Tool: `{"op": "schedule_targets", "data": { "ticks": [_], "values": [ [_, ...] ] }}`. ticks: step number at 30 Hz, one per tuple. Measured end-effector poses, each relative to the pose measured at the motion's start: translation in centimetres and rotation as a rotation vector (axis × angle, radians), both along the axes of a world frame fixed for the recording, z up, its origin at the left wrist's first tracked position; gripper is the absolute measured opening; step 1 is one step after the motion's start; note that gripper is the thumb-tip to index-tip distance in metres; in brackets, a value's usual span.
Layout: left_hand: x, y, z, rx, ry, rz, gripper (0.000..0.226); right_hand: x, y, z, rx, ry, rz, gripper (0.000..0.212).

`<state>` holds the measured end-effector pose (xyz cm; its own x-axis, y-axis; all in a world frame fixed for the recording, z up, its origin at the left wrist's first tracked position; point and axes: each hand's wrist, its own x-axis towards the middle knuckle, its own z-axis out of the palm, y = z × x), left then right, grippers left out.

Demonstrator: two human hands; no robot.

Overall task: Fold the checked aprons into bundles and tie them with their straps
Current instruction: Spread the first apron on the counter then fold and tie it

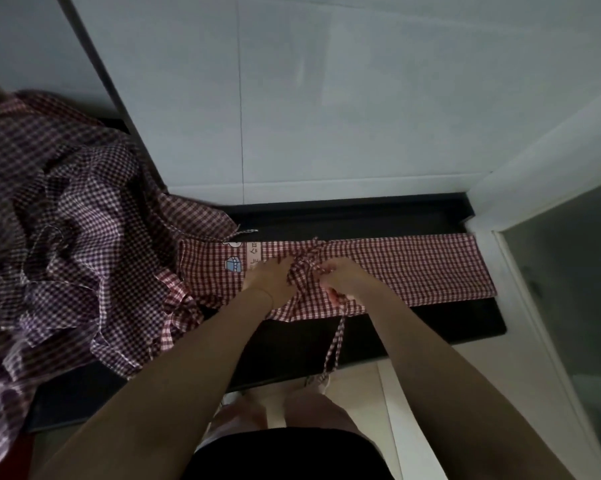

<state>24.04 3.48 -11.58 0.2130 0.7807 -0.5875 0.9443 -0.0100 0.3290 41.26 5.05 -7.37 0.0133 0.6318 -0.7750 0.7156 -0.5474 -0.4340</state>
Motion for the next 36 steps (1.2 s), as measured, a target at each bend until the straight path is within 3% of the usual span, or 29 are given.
{"op": "schedule_targets", "data": {
  "ticks": [4, 7, 9, 12, 15, 17, 20, 23, 26, 28, 33, 36],
  "values": [
    [1.6, 1.7, 0.0, -0.061, 0.202, -0.011, 0.058, 4.4, 1.0, 0.2, 0.017, -0.465, 0.239, 0.011],
    [2.8, 2.6, 0.2, -0.08, 0.236, 0.024, 0.052, 7.9, 2.4, 1.1, 0.224, -0.781, 0.234, 0.02],
    [3.1, 2.9, 0.1, -0.031, 0.232, 0.061, 0.047, 9.8, 4.2, 2.2, 0.349, -0.872, 0.129, 0.019],
    [3.4, 2.9, -0.3, 0.044, 0.226, 0.136, 0.045, 11.4, 7.0, 3.6, 0.576, -0.735, -0.084, 0.029],
    [3.5, 3.4, -1.1, 0.09, 0.218, 0.243, 0.046, 10.5, 8.4, 3.6, 0.642, -0.615, -0.089, 0.072],
    [3.5, 3.8, -1.2, 0.111, 0.245, 0.262, 0.047, 8.7, 8.3, 2.4, 0.6, -0.545, 0.028, 0.063],
    [3.9, 4.0, -0.9, 0.088, 0.253, 0.208, 0.067, 5.7, 6.7, -0.3, 0.464, -0.493, 0.311, 0.016],
    [4.3, 3.5, -1.0, 0.107, 0.296, 0.11, 0.07, 3.1, 3.9, -3.3, 0.365, -0.387, 0.364, 0.011],
    [3.6, 3.6, -1.3, 0.184, 0.299, 0.138, 0.039, 2.3, 1.8, -5.3, 0.38, -0.374, 0.38, 0.029],
    [2.9, 4.0, -1.0, 0.103, 0.263, 0.21, 0.028, 2.7, 0.9, -5.9, 0.448, -0.393, 0.391, 0.044],
    [-1.0, 6.3, 0.0, -0.05, 0.101, 0.448, 0.031, 2.9, -0.3, -6.4, 0.554, -0.449, 0.439, 0.056],
    [-2.4, 7.1, 0.7, -0.07, -0.015, 0.761, 0.036, 2.6, -0.4, -6.4, 0.56, -0.466, 0.442, 0.056]
  ]
}}
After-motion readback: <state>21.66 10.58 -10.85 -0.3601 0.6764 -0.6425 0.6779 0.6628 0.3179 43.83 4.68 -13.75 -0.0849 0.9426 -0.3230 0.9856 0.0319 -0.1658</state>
